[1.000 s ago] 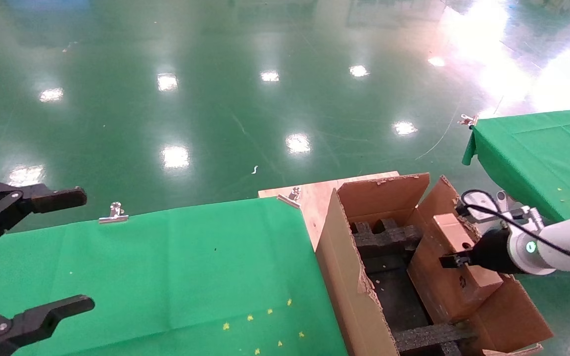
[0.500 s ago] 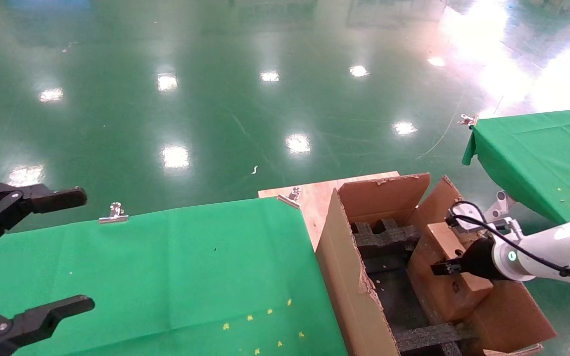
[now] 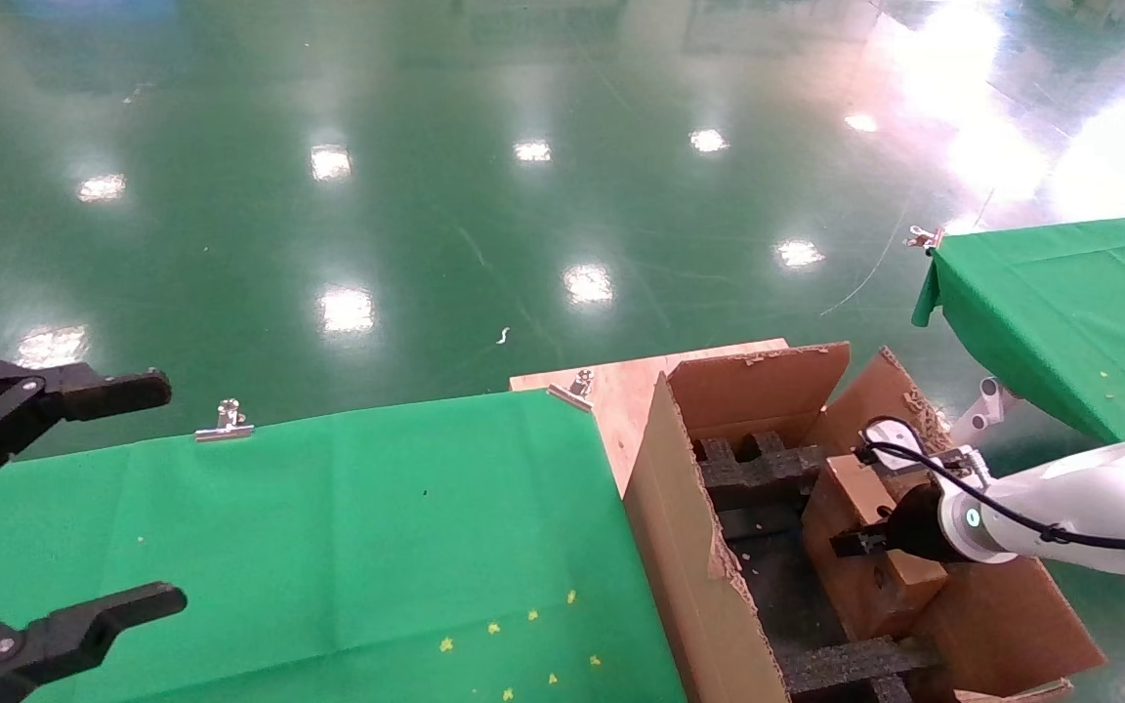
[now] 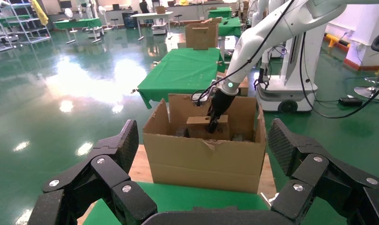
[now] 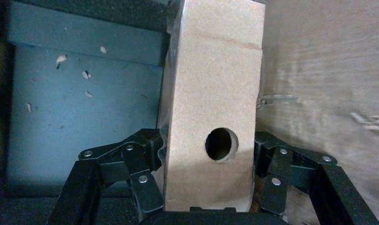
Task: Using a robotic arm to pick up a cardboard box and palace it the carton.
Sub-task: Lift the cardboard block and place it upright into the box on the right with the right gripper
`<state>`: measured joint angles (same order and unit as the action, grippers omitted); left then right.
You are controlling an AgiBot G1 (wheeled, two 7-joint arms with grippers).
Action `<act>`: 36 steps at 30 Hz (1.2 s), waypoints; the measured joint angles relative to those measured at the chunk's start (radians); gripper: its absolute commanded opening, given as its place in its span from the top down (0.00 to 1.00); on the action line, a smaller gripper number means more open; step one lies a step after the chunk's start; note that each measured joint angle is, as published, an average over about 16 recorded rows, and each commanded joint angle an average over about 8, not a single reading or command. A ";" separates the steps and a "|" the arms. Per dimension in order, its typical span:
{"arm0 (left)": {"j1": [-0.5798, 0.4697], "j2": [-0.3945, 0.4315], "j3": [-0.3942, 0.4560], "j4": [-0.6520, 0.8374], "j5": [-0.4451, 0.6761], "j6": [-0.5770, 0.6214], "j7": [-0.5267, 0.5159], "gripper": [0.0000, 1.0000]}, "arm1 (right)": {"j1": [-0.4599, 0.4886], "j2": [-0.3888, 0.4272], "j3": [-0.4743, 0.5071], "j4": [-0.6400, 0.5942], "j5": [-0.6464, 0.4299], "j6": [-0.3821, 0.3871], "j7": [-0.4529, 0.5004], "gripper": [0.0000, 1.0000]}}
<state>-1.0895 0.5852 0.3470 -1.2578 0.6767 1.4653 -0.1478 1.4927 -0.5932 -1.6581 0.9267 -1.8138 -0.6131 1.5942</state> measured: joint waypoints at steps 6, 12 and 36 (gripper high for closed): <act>0.000 0.000 0.000 0.000 0.000 0.000 0.000 0.00 | -0.032 -0.036 0.003 -0.071 0.049 0.020 -0.068 1.00; 0.000 0.000 0.000 0.000 0.000 0.000 0.000 0.00 | -0.058 -0.059 0.007 -0.119 0.088 0.037 -0.124 0.50; 0.000 0.000 0.000 0.000 0.000 0.000 0.000 0.00 | -0.013 -0.072 0.023 -0.145 0.108 0.018 -0.166 0.00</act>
<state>-1.0894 0.5850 0.3471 -1.2574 0.6764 1.4650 -0.1476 1.4801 -0.6656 -1.6352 0.7819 -1.7058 -0.5949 1.4283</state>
